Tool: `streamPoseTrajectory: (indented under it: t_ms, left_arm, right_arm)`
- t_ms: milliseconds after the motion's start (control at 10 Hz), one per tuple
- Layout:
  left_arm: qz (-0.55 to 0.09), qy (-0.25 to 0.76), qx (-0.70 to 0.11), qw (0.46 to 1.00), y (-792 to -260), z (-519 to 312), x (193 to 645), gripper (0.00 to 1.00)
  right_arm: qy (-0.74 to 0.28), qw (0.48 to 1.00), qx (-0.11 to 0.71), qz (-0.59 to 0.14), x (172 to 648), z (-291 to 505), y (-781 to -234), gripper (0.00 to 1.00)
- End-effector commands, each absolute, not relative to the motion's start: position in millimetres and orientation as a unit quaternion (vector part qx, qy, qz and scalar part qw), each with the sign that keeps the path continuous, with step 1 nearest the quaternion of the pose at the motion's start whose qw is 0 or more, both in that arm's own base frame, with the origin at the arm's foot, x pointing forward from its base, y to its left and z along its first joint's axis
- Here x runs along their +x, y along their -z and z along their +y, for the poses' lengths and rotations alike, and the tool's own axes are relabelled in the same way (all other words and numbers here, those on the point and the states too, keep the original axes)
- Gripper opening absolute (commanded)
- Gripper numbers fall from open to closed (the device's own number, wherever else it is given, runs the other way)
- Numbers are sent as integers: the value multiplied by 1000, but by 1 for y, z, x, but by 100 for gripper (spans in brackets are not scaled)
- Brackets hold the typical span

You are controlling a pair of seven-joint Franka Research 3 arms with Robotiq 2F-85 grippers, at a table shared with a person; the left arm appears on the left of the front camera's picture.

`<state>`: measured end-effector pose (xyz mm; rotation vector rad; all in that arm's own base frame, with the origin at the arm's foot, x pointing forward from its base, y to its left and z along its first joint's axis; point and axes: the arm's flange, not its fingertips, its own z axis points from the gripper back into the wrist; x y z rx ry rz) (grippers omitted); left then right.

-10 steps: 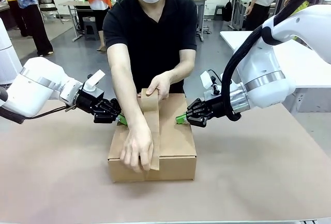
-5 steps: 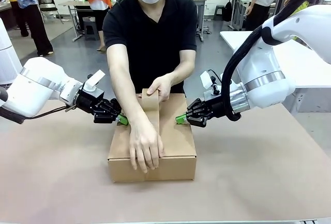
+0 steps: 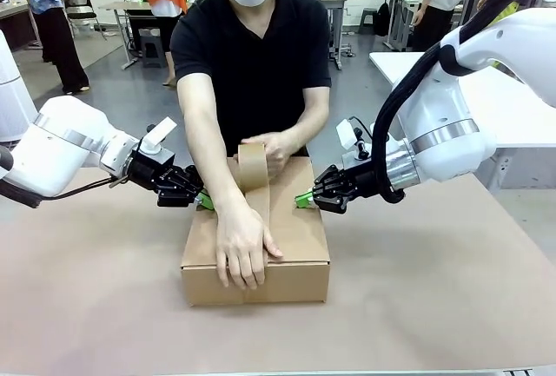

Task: Wrap the clocks to prevent damage.
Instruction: After the human seals the box with tape, release both hands from the side flaps of the Package Box.

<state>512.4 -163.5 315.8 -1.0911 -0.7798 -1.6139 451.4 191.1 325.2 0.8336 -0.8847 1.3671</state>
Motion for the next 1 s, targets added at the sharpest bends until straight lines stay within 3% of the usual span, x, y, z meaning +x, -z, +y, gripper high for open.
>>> streamPoseTrajectory:
  t_ms: [0,900]
  left_arm:
    - [-321,668,-448,500,-314,-164,513,0]
    - [-321,668,-448,500,-314,-164,513,0]
  right_arm:
    - [-590,615,361,-379,451,192,-323,1]
    - [-590,615,361,-379,451,192,-323,1]
